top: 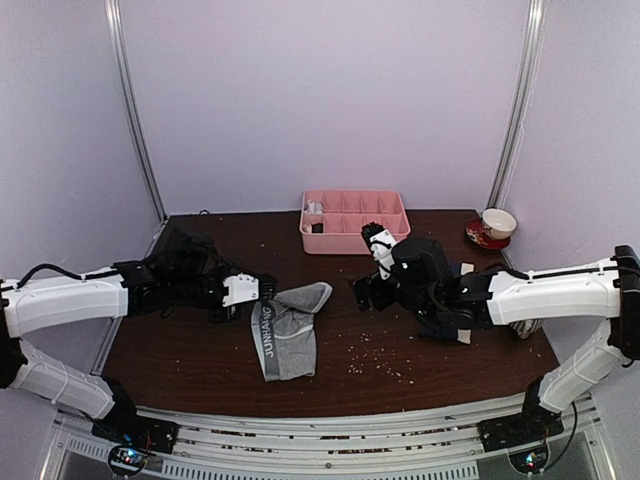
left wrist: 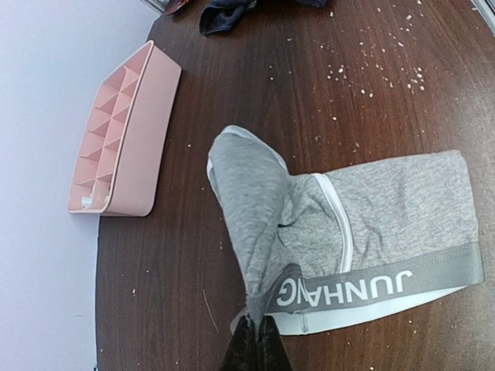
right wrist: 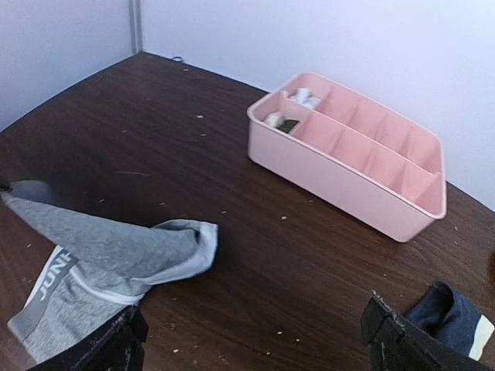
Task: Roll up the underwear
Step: Pick up the underwear from the center of the board.
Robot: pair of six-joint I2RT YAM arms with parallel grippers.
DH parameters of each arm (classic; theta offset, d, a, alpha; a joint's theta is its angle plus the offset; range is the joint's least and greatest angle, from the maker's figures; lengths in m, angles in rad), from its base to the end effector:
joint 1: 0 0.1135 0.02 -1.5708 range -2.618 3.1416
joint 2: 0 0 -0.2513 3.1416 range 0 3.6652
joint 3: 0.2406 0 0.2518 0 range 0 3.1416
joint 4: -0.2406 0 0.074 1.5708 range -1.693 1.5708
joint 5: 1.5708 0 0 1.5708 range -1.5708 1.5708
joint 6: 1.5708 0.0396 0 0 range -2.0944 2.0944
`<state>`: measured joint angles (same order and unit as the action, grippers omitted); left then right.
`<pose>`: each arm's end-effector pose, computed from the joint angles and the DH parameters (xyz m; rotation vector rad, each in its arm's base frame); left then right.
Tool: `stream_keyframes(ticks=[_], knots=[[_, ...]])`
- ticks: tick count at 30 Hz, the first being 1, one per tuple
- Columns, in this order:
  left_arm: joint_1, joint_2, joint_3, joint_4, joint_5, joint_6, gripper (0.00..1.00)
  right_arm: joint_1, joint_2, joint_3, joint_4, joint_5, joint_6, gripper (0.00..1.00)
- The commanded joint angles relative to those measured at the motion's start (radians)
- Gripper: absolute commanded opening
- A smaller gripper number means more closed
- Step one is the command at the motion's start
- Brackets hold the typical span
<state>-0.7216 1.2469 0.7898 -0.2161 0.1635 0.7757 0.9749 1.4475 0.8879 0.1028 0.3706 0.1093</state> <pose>0.2017 -0.1861 0.2271 1.5867 1.5781 -0.1540 0.1958 0.2632 0.2350 -0.6254 1.9090 0.3207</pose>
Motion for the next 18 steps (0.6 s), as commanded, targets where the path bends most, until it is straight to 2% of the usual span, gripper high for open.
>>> stream_keyframes(ticks=[1, 8, 12, 16, 18], knots=[[0.001, -0.049, -0.076, 0.160, 0.028, 0.060, 0.00, 0.081, 0.013, -0.009, 0.055, -0.099, -0.133, 1.00], [0.001, -0.129, -0.201, 0.331, -0.004, 0.036, 0.00, 0.170, 0.066, -0.007, 0.093, -0.074, -0.227, 1.00], [0.002, -0.160, -0.268, 0.413, -0.020, 0.030, 0.00, 0.181, 0.069, -0.042, 0.196, -0.008, -0.249, 1.00], [0.001, -0.181, -0.302, 0.443, 0.001, 0.044, 0.00, 0.192, 0.056, -0.109, 0.306, -0.087, -0.445, 1.00], [0.002, -0.188, -0.311, 0.442, 0.009, 0.049, 0.00, 0.193, 0.062, -0.089, 0.268, -0.120, -0.500, 1.00]])
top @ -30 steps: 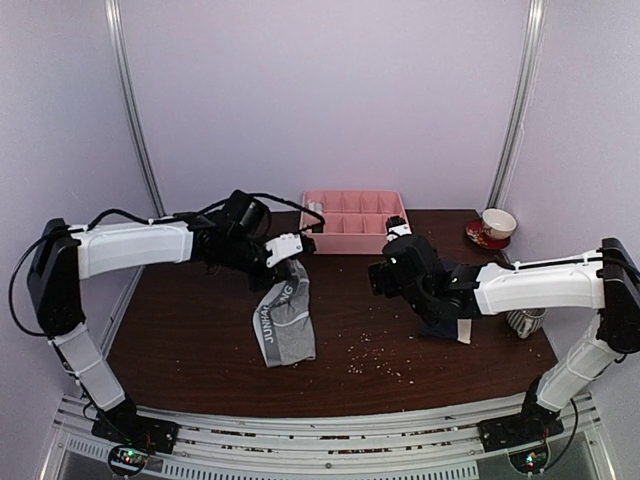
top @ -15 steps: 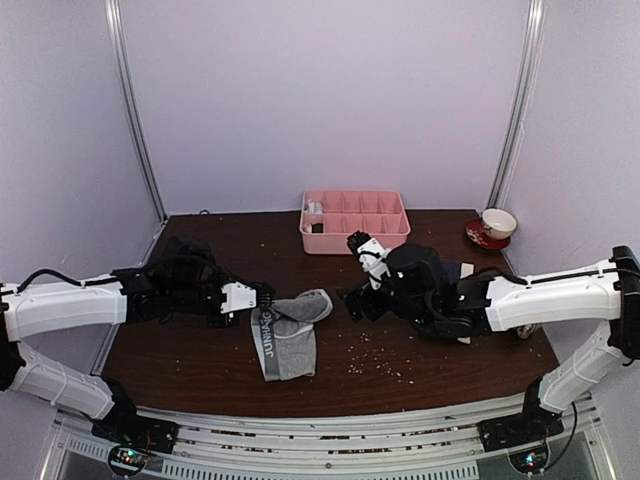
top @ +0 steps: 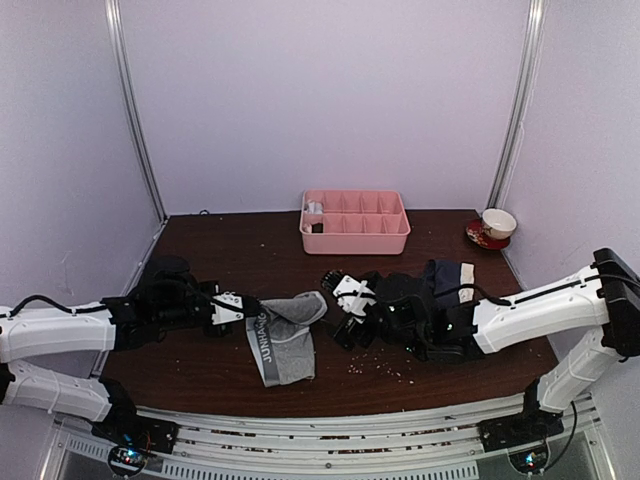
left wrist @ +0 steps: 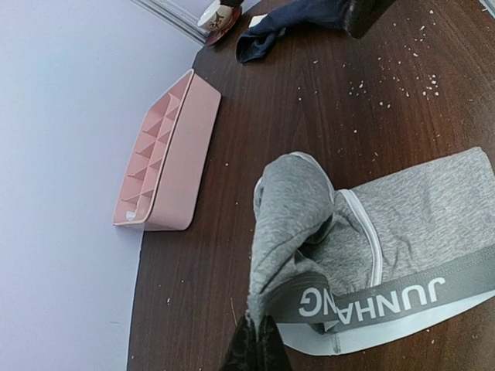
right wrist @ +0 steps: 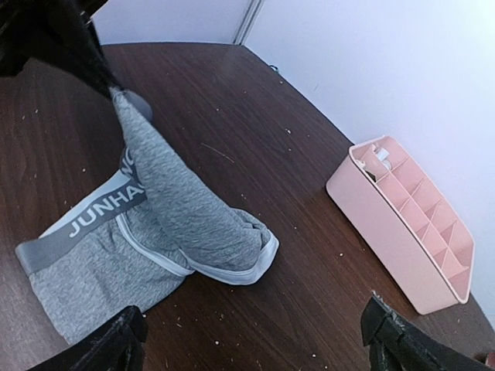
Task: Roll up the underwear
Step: Pick up the underwear from the center of the board.
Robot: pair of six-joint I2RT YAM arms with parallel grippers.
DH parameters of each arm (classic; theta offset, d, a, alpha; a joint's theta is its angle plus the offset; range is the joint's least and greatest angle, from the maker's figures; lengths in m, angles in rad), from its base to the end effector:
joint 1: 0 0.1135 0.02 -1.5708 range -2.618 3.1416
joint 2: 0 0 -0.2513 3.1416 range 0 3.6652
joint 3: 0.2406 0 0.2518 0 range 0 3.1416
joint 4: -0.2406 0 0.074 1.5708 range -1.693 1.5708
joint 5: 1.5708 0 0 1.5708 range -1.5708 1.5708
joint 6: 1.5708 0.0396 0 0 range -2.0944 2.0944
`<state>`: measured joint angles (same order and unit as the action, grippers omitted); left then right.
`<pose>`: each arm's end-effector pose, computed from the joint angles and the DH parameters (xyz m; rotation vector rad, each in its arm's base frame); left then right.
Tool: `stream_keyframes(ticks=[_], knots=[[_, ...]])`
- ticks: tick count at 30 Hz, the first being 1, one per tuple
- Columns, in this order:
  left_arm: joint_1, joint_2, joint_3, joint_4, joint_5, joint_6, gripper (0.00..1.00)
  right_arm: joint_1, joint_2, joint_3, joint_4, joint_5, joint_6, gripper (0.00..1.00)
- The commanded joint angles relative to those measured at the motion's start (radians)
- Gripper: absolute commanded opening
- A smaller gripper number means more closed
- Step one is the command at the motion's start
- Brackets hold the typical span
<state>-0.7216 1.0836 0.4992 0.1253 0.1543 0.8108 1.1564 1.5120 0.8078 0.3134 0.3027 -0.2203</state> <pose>0.1768 -0.1637 0.2006 1.4729 1.3904 -0.1002 0.1452 0.3008 0.2092 -1.0830 1.6296 0.3230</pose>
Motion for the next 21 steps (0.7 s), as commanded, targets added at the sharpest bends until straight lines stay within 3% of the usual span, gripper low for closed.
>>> stream_keyframes(ticks=[1, 7, 11, 14, 21], knots=[[0.002, -0.028, -0.026, 0.101, 0.025, 0.020, 0.00, 0.011, 0.003, 0.014, 0.022, -0.075, -0.195, 1.00], [0.001, -0.029, -0.047, 0.109, 0.055, 0.039, 0.00, 0.010, 0.094, 0.156, -0.115, -0.165, -0.288, 1.00], [0.002, -0.027, -0.044, 0.126, 0.028, 0.021, 0.00, 0.008, 0.204, 0.189, -0.083, -0.054, -0.362, 1.00], [0.003, -0.015, -0.037, 0.154, -0.015, -0.009, 0.00, 0.010, 0.262, 0.166, 0.032, 0.053, -0.378, 1.00], [0.005, 0.014, -0.023, 0.167, -0.005, -0.043, 0.00, 0.073, 0.389, 0.090, 0.492, 0.241, -0.376, 1.00]])
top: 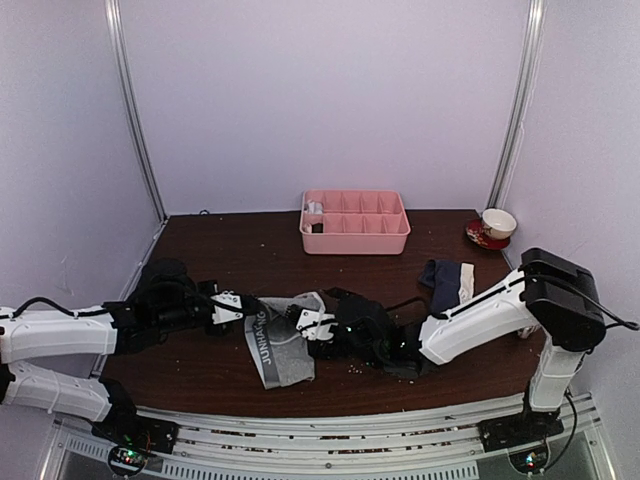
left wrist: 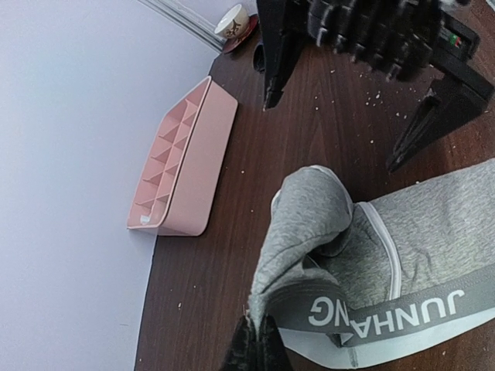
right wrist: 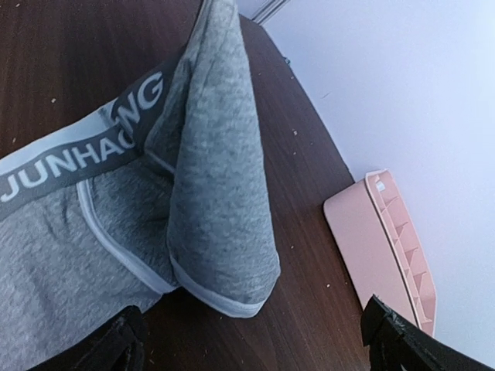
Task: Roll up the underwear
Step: Pick up the underwear from the center of the board.
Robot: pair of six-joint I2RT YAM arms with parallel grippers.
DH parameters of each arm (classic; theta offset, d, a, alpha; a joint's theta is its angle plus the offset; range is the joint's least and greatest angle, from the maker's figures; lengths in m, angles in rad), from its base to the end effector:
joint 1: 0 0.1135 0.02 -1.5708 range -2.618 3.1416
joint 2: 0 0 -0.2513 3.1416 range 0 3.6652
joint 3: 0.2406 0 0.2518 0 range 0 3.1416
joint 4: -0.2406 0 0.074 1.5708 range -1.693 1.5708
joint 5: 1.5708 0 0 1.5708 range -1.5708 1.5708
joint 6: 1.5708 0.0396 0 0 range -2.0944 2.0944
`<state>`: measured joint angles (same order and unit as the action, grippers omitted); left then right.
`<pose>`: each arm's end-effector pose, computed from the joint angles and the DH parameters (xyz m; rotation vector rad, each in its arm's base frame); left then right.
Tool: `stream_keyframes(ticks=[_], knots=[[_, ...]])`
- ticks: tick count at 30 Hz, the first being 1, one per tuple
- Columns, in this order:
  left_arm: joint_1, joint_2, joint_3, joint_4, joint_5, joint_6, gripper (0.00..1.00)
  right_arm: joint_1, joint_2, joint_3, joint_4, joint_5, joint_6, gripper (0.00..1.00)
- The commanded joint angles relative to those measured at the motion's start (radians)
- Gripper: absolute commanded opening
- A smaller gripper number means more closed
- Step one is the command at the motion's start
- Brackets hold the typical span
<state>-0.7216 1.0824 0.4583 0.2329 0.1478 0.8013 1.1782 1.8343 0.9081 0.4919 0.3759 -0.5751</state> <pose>0.1765 -0.1631 0.1981 1.4199 1.3491 -0.0926 0.1592 0.3464 0.1501 -1.3532 1.4358 0.0157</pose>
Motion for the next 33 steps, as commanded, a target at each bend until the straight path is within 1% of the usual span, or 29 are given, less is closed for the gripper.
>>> stream_keyframes(ticks=[1, 5, 8, 17, 19, 23, 25, 27, 29, 33], knots=[[0.006, 0.018, 0.020, 0.058, 0.005, -0.034, 0.00, 0.064, 0.104, 0.000, 0.364, 0.201, -0.038, 1.00], [0.008, 0.021, 0.025, 0.051, 0.010, -0.041, 0.00, 0.105, 0.258, 0.051, 0.582, 0.298, -0.126, 1.00], [0.012, 0.015, 0.027, 0.050, 0.016, -0.047, 0.00, 0.116, 0.363, 0.105, 0.711, 0.368, -0.199, 1.00], [0.021, 0.007, 0.028, 0.045, 0.039, -0.053, 0.00, 0.103, 0.559, 0.320, 0.865, 0.573, -0.358, 1.00], [0.022, 0.005, 0.028, 0.043, 0.043, -0.054, 0.00, 0.093, 0.587, 0.356, 0.878, 0.611, -0.377, 1.00], [0.025, -0.001, 0.026, 0.042, 0.050, -0.054, 0.00, 0.075, 0.608, 0.378, 0.940, 0.677, -0.410, 1.00], [0.028, -0.001, 0.027, 0.043, 0.052, -0.056, 0.00, 0.067, 0.602, 0.359, 1.002, 0.706, -0.450, 1.00], [0.028, 0.000, 0.028, 0.045, 0.054, -0.057, 0.00, 0.059, 0.582, 0.328, 1.019, 0.711, -0.458, 1.00], [0.030, 0.001, 0.028, 0.043, 0.052, -0.059, 0.00, 0.054, 0.552, 0.291, 1.003, 0.698, -0.431, 0.99], [0.033, 0.000, 0.032, 0.040, 0.052, -0.062, 0.00, 0.052, 0.492, 0.238, 0.912, 0.652, -0.351, 0.90]])
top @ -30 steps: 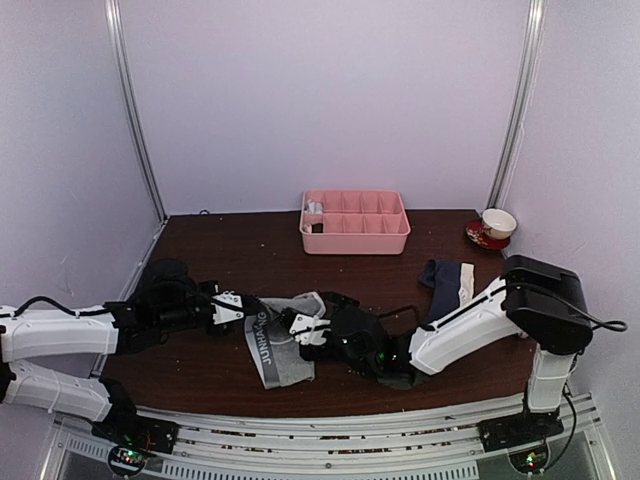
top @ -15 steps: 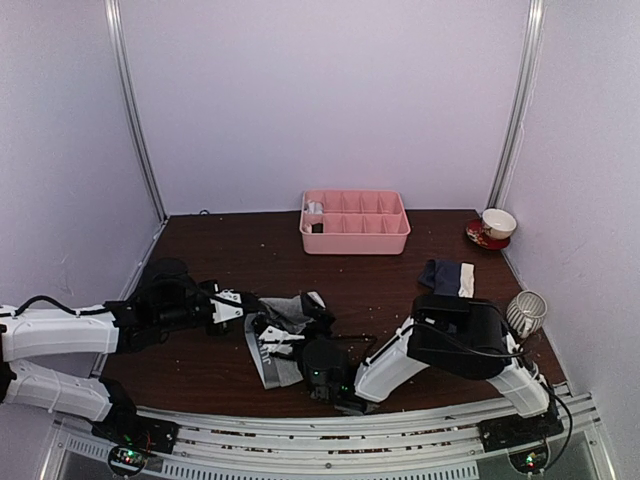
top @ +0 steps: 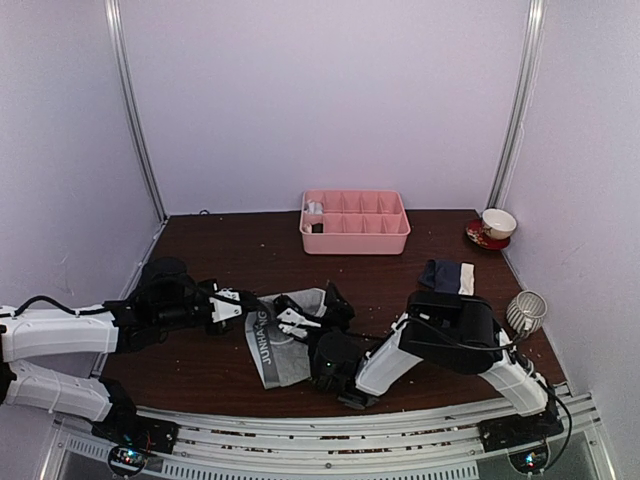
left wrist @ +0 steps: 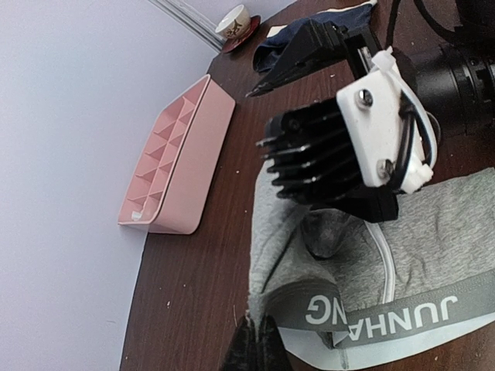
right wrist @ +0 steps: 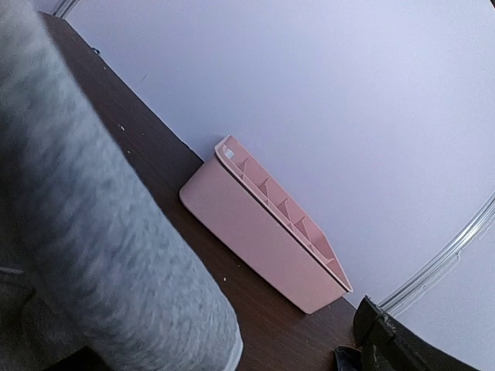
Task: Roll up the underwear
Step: Pick up the underwear from the center of the board.
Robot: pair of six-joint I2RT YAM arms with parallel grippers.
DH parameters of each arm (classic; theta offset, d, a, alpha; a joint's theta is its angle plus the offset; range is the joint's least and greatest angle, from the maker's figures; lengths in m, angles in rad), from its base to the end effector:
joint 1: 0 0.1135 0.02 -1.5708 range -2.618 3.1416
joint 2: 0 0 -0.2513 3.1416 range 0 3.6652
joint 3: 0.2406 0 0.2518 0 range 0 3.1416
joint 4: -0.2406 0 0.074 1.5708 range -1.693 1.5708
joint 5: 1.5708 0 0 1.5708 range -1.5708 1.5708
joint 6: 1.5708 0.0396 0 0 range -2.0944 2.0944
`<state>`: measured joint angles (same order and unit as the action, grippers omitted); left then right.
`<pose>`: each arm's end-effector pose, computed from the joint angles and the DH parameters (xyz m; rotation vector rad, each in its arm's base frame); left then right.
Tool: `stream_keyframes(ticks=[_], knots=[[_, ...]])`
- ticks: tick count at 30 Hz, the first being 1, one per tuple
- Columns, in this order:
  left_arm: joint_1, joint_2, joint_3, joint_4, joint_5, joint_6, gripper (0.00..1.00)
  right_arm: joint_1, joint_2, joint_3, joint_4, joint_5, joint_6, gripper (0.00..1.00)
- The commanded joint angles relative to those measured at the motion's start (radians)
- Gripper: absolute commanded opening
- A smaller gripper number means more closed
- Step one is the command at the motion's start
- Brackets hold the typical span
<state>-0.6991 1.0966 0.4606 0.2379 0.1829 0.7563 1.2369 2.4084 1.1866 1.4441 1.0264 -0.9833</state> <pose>0.1804 -0.1611 0.1963 1.3936 1.3848 -0.1425 0.1759 0.4036 0.0932 -0.7016 1.2969 -0.4830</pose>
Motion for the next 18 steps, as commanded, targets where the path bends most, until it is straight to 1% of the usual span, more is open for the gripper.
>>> stream_keyframes(ticks=[1, 3, 6, 8, 11, 14, 16, 18], knots=[[0.012, -0.014, 0.029, 0.035, 0.018, -0.018, 0.00, -0.008, -0.103, -0.050, -0.105, -0.022, 0.090, 0.89], [0.014, -0.012, 0.032, 0.035, 0.020, -0.019, 0.00, -0.009, -0.139, -0.065, -0.223, -0.087, 0.168, 0.83], [0.017, -0.008, 0.034, 0.033, 0.020, -0.020, 0.00, -0.013, -0.174, -0.072, -0.341, -0.159, 0.262, 0.75], [0.019, -0.009, 0.033, 0.032, 0.020, -0.020, 0.00, -0.017, -0.181, -0.069, -0.356, -0.166, 0.275, 0.70], [0.021, -0.010, 0.033, 0.033, 0.023, -0.022, 0.00, -0.023, -0.188, -0.073, -0.374, -0.179, 0.279, 0.68], [0.022, -0.009, 0.033, 0.034, 0.025, -0.022, 0.00, -0.029, -0.198, -0.070, -0.423, -0.208, 0.310, 0.60], [0.024, -0.007, 0.035, 0.033, 0.024, -0.023, 0.00, -0.031, -0.202, -0.070, -0.452, -0.227, 0.324, 0.58], [0.025, -0.006, 0.034, 0.034, 0.021, -0.024, 0.00, -0.031, -0.201, -0.067, -0.469, -0.225, 0.334, 0.51]])
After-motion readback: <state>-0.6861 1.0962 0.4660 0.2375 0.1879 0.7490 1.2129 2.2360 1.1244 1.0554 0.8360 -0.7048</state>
